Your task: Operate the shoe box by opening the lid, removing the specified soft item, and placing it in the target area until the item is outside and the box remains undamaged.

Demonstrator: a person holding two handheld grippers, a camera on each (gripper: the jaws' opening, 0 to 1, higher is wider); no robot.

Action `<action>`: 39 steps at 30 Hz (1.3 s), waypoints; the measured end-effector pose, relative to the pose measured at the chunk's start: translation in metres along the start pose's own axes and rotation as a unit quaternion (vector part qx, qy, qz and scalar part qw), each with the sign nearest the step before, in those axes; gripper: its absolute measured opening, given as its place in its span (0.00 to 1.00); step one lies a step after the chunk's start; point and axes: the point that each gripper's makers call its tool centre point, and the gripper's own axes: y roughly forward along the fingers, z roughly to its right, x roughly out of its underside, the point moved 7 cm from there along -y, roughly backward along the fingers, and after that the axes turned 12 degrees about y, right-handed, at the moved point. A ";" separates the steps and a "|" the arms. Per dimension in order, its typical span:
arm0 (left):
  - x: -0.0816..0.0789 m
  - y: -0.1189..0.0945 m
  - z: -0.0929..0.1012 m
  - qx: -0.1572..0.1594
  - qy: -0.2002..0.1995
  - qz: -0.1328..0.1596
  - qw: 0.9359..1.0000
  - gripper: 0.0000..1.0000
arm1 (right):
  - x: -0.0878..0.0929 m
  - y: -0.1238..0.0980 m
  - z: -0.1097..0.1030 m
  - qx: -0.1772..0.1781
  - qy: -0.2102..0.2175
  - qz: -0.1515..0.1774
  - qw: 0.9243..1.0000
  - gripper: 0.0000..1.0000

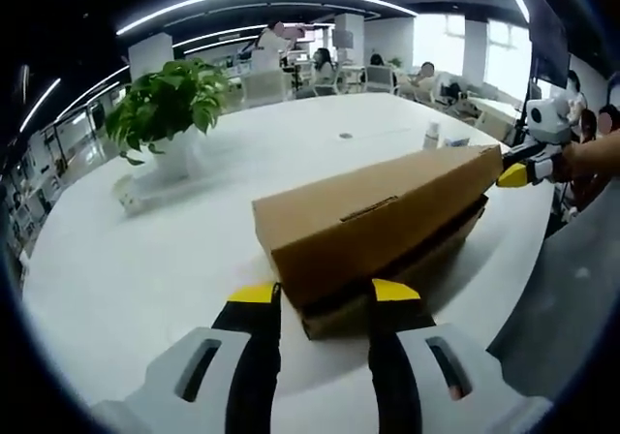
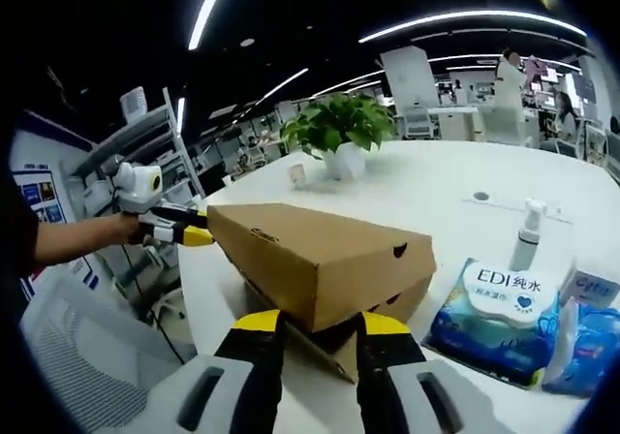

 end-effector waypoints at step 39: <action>0.028 0.014 0.010 0.006 -0.016 -0.021 1.000 0.32 | 0.012 0.008 0.002 0.046 -0.097 -0.010 0.994 0.27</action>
